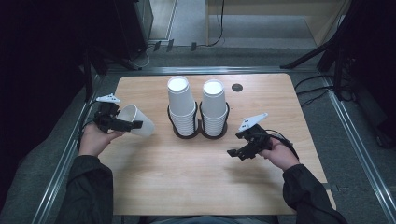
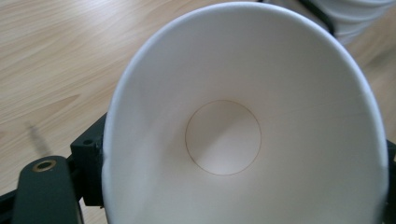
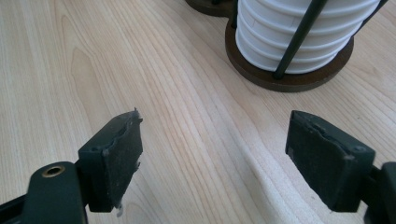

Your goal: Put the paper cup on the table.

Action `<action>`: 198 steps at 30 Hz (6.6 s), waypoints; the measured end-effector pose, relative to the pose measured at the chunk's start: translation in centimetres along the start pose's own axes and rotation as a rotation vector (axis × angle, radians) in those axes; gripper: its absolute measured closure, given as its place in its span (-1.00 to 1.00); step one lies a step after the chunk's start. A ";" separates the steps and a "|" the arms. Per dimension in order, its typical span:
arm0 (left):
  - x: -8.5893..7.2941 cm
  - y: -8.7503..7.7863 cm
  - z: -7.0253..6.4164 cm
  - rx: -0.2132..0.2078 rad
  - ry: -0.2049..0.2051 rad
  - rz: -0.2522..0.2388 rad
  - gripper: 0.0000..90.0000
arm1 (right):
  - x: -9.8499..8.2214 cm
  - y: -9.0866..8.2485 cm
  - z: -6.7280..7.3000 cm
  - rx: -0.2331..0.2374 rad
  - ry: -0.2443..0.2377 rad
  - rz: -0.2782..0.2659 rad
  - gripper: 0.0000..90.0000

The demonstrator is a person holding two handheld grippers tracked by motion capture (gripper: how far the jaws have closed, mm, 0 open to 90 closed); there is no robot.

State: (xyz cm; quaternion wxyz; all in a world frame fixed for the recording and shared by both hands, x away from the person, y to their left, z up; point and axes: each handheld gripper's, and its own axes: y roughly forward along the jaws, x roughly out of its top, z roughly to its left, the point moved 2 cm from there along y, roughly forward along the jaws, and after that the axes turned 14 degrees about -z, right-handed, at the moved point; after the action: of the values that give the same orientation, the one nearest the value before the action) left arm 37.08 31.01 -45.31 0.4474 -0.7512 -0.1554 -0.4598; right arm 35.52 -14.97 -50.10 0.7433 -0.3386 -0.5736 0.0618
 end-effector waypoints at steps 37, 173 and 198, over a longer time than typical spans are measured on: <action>-0.8 4.2 2.7 0.161 0.037 0.144 -0.93 | -1.0 -1.3 0.2 -0.020 0.033 -0.009 -0.59; -1.3 7.4 -16.0 -0.205 0.216 0.075 -1.00 | 1.4 0.0 1.8 -0.028 -0.042 -0.033 -0.59; -1.7 11.3 -19.3 -0.311 0.244 0.075 -1.00 | 0.8 -0.5 1.5 -0.068 -0.028 -0.039 -0.59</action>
State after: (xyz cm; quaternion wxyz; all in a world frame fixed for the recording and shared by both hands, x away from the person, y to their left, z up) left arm 32.81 9.34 -49.31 0.3584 -0.7551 0.0010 -0.5490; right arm 34.32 -14.32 -49.03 0.7244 -0.3517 -0.5921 0.0325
